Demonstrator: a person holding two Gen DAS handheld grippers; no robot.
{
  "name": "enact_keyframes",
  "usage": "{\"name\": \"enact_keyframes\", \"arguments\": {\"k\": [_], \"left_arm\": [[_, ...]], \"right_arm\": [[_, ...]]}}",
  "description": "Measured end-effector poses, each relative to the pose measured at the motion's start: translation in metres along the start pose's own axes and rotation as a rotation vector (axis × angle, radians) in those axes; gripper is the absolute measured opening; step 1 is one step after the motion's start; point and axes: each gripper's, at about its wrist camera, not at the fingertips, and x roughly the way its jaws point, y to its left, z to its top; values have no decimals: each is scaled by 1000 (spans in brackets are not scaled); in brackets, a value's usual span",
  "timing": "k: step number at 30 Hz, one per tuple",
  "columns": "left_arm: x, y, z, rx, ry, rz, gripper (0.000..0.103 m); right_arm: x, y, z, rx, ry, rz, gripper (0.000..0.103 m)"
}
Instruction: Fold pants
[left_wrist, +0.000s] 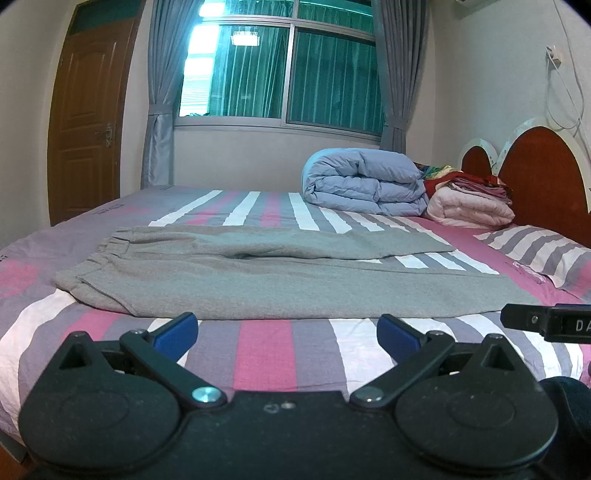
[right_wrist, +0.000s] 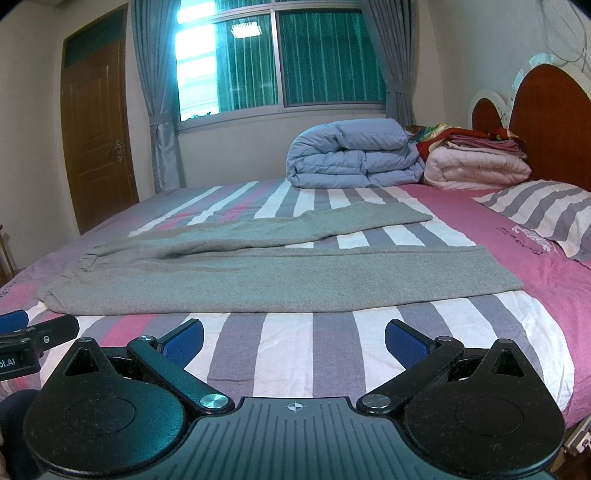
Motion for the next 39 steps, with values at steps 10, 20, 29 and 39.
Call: {"name": "enact_keyframes", "arguments": {"k": [10, 20, 29, 39], "left_arm": [[0, 1, 0, 0, 0, -1, 97], [0, 1, 0, 1, 1, -4, 97], [0, 0, -1, 1, 0, -1, 97], [0, 0, -1, 1, 1, 0, 97]], "right_arm": [[0, 0, 0, 1, 1, -1, 103], [0, 1, 0, 1, 1, -1, 103], [2, -2, -1, 1, 3, -1, 103], [2, -2, -1, 2, 4, -2, 103]]}}
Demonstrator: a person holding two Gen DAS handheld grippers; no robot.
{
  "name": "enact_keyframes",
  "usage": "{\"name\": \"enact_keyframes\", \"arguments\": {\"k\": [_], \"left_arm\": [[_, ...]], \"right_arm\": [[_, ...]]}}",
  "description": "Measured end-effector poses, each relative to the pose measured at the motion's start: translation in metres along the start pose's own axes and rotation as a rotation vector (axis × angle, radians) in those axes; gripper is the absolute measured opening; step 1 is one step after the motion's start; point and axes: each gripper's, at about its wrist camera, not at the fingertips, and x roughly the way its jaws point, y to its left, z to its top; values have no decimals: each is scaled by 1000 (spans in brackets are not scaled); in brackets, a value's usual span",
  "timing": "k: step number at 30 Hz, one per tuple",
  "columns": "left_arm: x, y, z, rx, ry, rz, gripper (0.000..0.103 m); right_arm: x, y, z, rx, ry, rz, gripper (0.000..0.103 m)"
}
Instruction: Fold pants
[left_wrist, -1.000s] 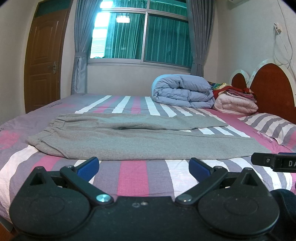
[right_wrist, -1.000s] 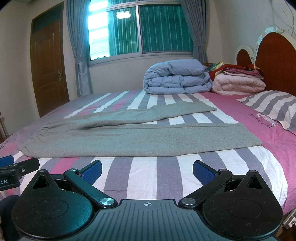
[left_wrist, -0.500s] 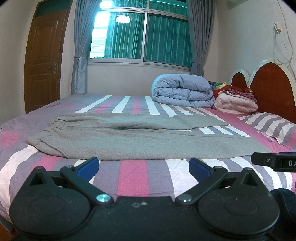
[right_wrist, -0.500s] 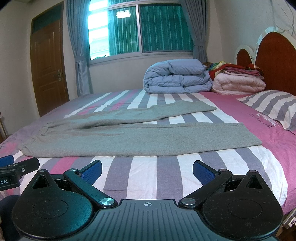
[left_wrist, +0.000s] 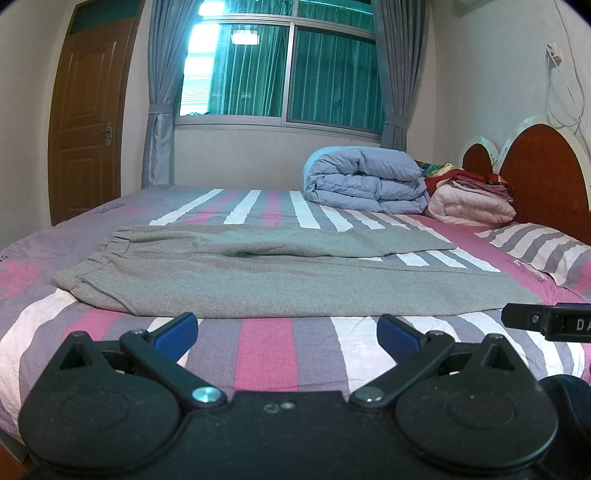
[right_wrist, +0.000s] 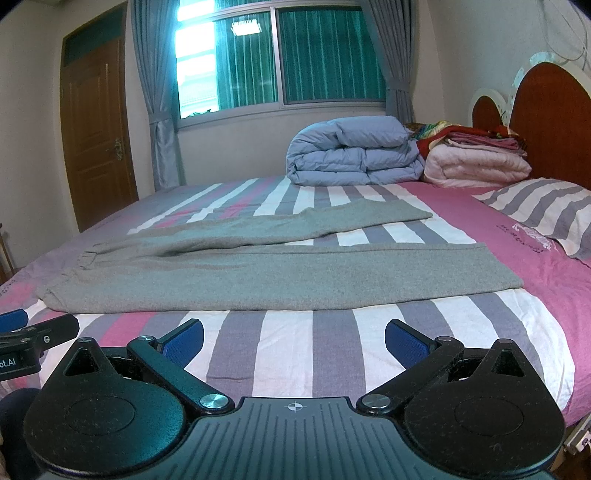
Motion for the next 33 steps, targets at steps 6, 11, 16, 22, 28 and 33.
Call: {"name": "enact_keyframes", "arguments": {"k": [6, 11, 16, 22, 28, 33], "left_arm": [[0, 5, 3, -23, 27, 5, 97], [5, 32, 22, 7, 43, 46, 97], [29, 86, 43, 14, 84, 118, 97], [58, 148, 72, -17, 57, 171, 97], [140, 225, 116, 31, 166, 116, 96], [234, 284, 143, 122, 259, 176, 79]], "right_arm": [[0, -1, 1, 6, 4, 3, 103], [11, -23, 2, 63, -26, 174, 103], [34, -19, 32, -31, -102, 251, 103], [97, -4, 74, -19, 12, 365, 103], [167, 25, 111, -131, 85, 323, 103], [257, 44, 151, -187, 104, 310, 103]]}}
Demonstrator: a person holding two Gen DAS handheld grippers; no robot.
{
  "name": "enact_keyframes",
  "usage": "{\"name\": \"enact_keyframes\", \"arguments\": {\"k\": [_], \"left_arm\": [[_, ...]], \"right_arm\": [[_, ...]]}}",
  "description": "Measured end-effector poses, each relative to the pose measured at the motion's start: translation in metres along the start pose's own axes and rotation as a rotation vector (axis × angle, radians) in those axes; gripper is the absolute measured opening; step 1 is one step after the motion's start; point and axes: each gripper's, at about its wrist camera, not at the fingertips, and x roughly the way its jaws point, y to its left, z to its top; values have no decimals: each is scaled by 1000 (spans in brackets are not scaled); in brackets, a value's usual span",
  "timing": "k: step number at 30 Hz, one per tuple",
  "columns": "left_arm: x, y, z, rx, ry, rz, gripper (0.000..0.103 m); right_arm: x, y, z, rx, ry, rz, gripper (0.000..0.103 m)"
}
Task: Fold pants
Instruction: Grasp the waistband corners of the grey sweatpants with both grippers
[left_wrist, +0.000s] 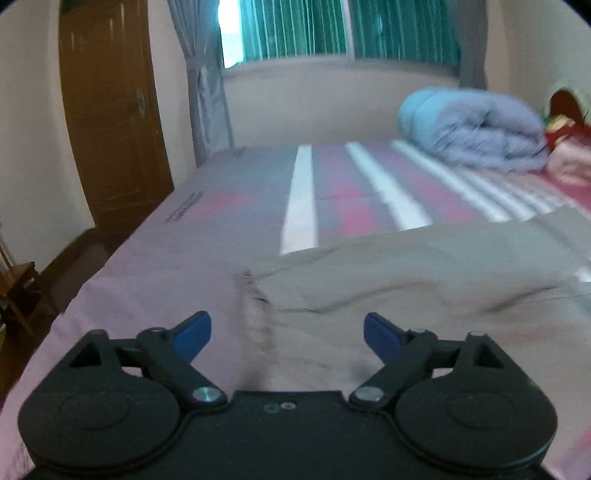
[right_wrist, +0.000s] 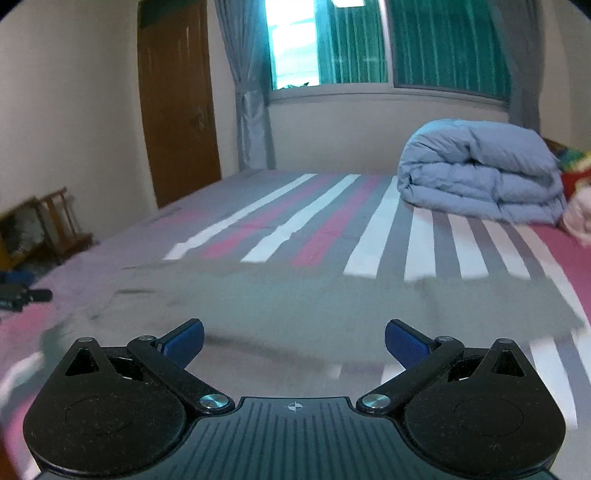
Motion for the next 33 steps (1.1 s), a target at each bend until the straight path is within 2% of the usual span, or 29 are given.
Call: {"name": "enact_keyframes", "arguments": {"k": [5, 6, 7, 8, 9, 14, 17, 22, 24, 25, 27, 29, 30, 31, 32, 33], "left_arm": [[82, 27, 19, 7, 80, 9, 79], [97, 32, 21, 1, 100, -6, 77], [111, 32, 22, 13, 125, -11, 72], [127, 33, 24, 37, 153, -3, 63], [140, 34, 25, 54, 171, -4, 60], [176, 45, 32, 23, 219, -71, 59], [192, 51, 35, 15, 210, -135, 55], [202, 67, 34, -64, 191, -226, 53], [204, 69, 34, -77, 180, -261, 52], [209, 68, 36, -79, 178, -271, 51], [215, 62, 38, -72, 176, -285, 44], [221, 53, 39, -41, 173, -261, 40], [221, 51, 38, -29, 166, -259, 36], [221, 51, 38, -27, 158, -266, 29], [220, 53, 38, -43, 152, -302, 19], [218, 55, 38, -44, 142, -300, 18]], "right_arm": [[104, -12, 34, -102, 39, 0, 103], [123, -17, 38, -119, 46, 8, 93], [141, -17, 41, -140, 54, 19, 79], [160, -20, 44, -149, 73, 25, 74], [181, -24, 46, -157, 98, 31, 72], [244, -34, 44, -218, 154, 77, 72], [271, -40, 42, -247, 196, 99, 72], [285, -49, 40, -278, 217, 125, 72], [295, -52, 42, -272, 259, 144, 72], [300, -54, 42, -272, 286, 149, 72], [313, -57, 41, -271, 341, 167, 72], [318, -56, 36, -284, 358, 162, 72], [319, -54, 35, -290, 358, 157, 65], [319, -54, 35, -292, 354, 161, 51], [318, -54, 35, -282, 350, 155, 43], [316, -55, 37, -276, 348, 139, 21]]}}
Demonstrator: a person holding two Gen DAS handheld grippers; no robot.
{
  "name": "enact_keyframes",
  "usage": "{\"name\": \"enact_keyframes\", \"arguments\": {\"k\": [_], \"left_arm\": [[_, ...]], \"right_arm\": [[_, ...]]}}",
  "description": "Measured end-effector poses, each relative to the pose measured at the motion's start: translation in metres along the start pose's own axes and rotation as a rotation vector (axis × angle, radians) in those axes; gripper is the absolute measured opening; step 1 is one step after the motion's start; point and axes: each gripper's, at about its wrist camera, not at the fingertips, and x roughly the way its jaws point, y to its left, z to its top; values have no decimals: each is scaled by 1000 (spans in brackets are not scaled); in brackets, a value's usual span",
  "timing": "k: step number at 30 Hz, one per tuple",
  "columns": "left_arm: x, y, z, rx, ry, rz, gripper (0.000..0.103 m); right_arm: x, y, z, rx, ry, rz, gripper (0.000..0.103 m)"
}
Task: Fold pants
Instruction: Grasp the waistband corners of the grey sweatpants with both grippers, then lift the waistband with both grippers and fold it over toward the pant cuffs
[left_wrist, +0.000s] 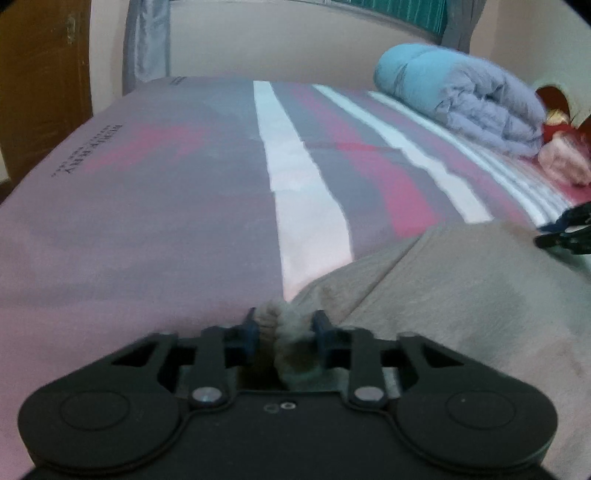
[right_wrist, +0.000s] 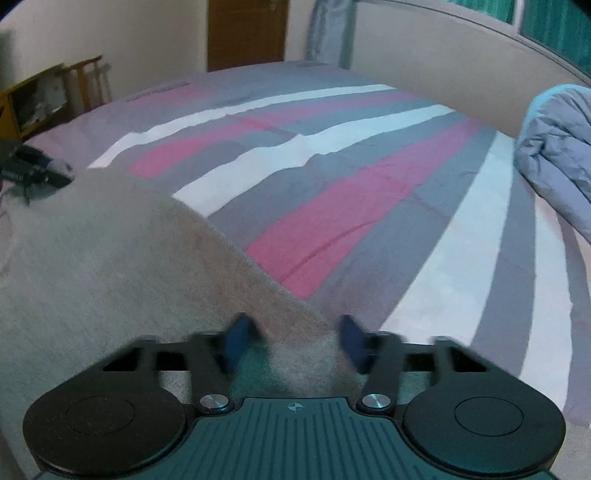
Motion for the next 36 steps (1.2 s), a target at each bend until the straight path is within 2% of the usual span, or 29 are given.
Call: {"name": "enact_keyframes", "arguments": {"k": [1, 3, 8, 14, 17, 22, 26, 29, 30, 33, 36], "left_arm": [[-4, -2, -1, 20, -16, 5, 17], [-15, -5, -2, 45, -45, 3, 16], [-65, -5, -2, 87, -168, -12, 14], [-140, -21, -10, 133, -301, -64, 13], [-167, -37, -28, 209, -310, -60, 13], [-199, -54, -73, 239, -272, -59, 13], [-200, -66, -122, 194, -196, -21, 13], [-194, -74, -147, 102, -136, 31, 24], [-194, -78, -154, 83, -119, 64, 24], [-210, -77, -169, -48, -146, 136, 25], [-232, -74, -175, -240, -215, 136, 25]], "right_arm": [[-3, 0, 1, 3, 1, -19, 12], [-16, 0, 1, 12, -17, -23, 9], [-71, 14, 3, -16, -106, -27, 9], [-160, 59, -7, -121, -190, -62, 9], [-201, 91, -24, -177, -207, -72, 9], [-254, 147, -75, -229, -216, -67, 8], [-259, 192, -133, -214, -178, -51, 9], [-242, 218, -172, -171, -139, -77, 9], [-237, 226, -182, -166, -125, -100, 9], [-244, 239, -200, -112, -145, -183, 9], [-268, 227, -205, 62, -205, -165, 10]]}}
